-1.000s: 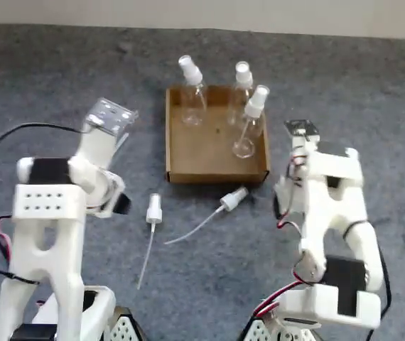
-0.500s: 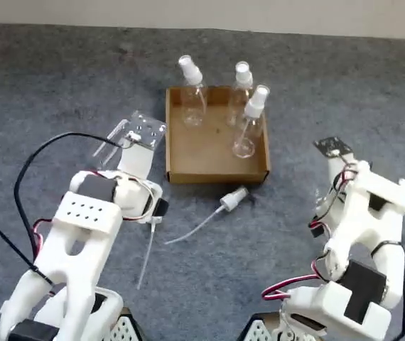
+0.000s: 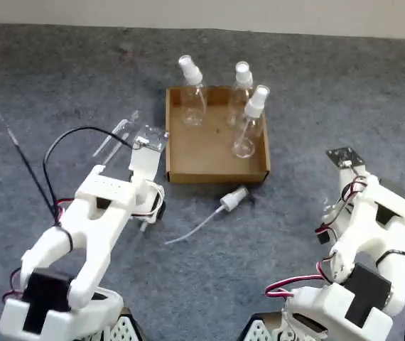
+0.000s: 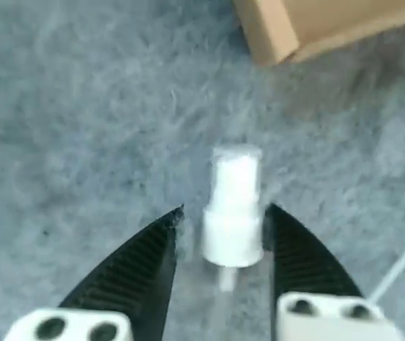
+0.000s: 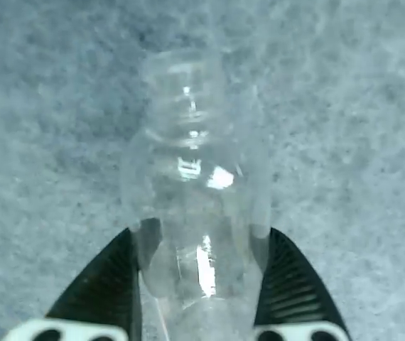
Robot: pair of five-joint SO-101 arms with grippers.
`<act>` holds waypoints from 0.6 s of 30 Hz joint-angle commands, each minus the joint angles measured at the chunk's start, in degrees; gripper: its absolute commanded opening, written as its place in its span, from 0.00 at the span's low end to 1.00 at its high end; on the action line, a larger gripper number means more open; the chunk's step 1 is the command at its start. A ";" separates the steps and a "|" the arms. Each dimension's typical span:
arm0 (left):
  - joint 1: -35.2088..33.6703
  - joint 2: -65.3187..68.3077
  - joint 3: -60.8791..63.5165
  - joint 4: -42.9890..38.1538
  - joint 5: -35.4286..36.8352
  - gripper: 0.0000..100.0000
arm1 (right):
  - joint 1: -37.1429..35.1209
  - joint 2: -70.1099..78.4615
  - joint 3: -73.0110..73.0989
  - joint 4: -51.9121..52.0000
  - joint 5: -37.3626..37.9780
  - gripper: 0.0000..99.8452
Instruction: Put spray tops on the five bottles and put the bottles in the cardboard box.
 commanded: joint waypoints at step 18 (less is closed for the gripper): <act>0.75 0.13 -8.92 0.35 0.00 0.17 | 0.66 -2.68 -0.48 2.15 0.62 0.13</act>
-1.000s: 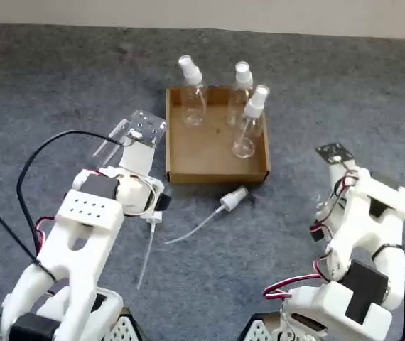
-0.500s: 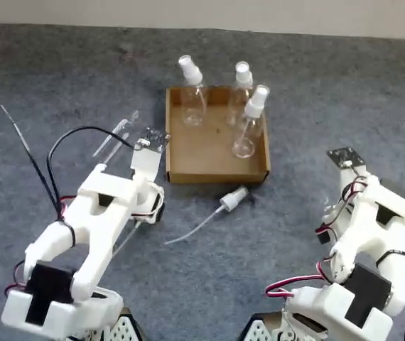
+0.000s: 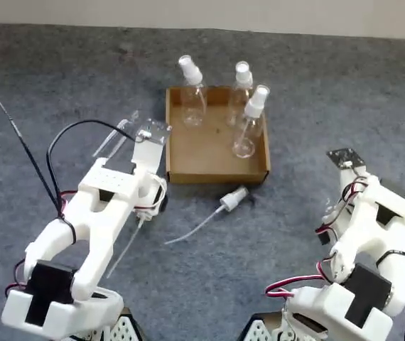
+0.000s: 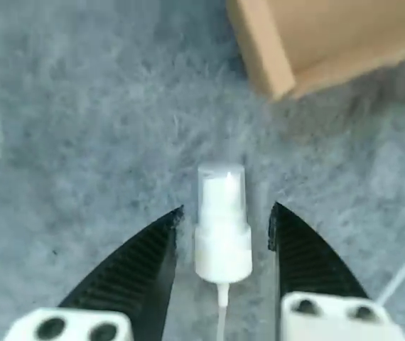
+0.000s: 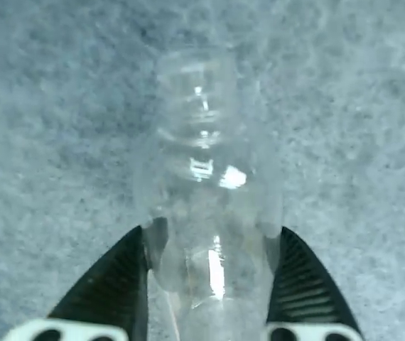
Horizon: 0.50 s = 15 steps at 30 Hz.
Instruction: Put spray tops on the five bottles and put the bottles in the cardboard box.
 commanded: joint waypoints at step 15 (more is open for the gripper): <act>0.57 8.31 -5.93 -2.73 -3.87 0.03 | 0.75 -2.68 -0.48 1.10 0.35 0.14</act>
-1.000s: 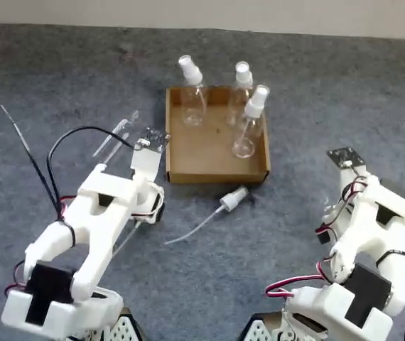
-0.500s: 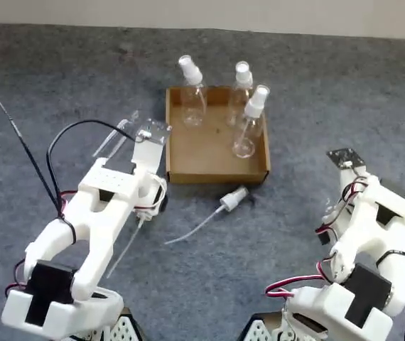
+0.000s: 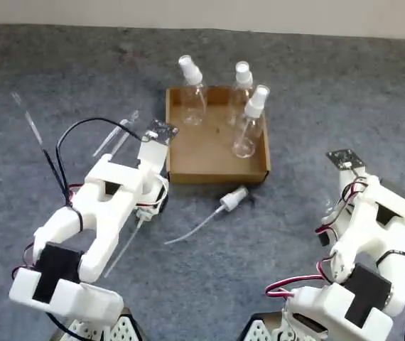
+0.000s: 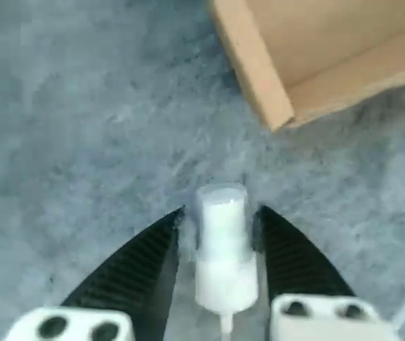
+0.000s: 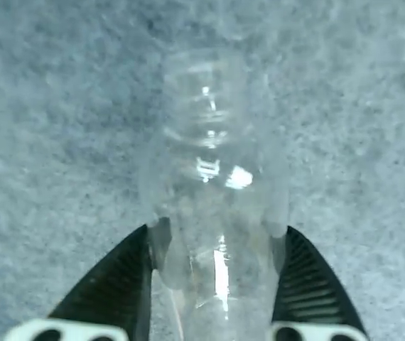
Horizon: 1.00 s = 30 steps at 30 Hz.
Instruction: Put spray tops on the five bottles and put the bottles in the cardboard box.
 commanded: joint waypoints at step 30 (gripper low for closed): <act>0.31 -20.35 7.16 7.47 4.48 0.01 | -11.12 -1.98 -16.48 14.99 -4.31 0.31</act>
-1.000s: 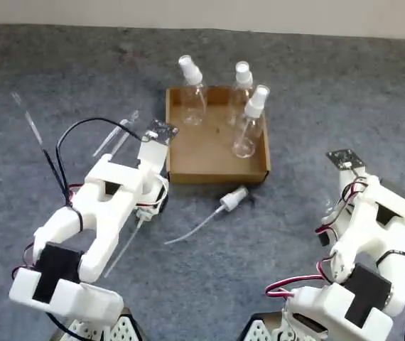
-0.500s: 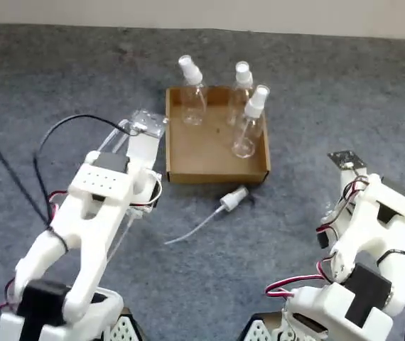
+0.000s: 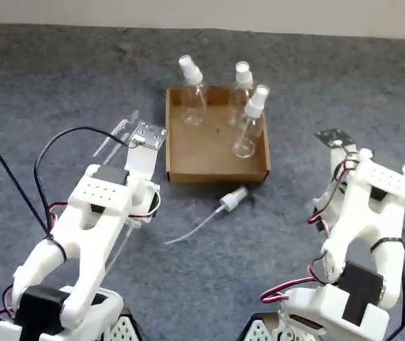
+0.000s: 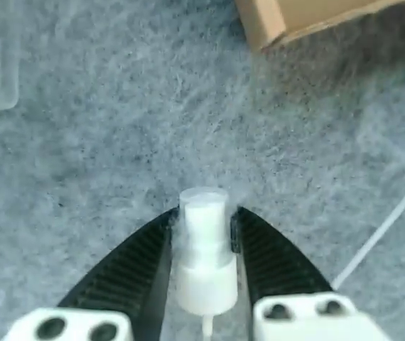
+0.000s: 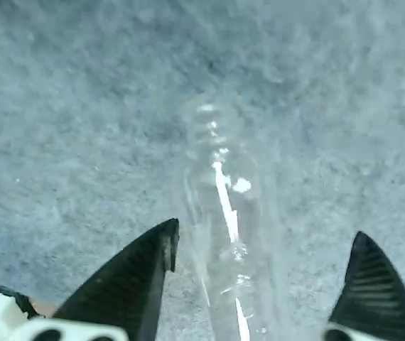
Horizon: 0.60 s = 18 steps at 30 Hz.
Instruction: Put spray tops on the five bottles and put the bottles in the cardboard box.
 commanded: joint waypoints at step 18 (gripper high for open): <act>0.57 -1.89 1.01 -1.32 0.18 0.01 | -4.09 11.21 -8.13 -3.30 2.02 0.19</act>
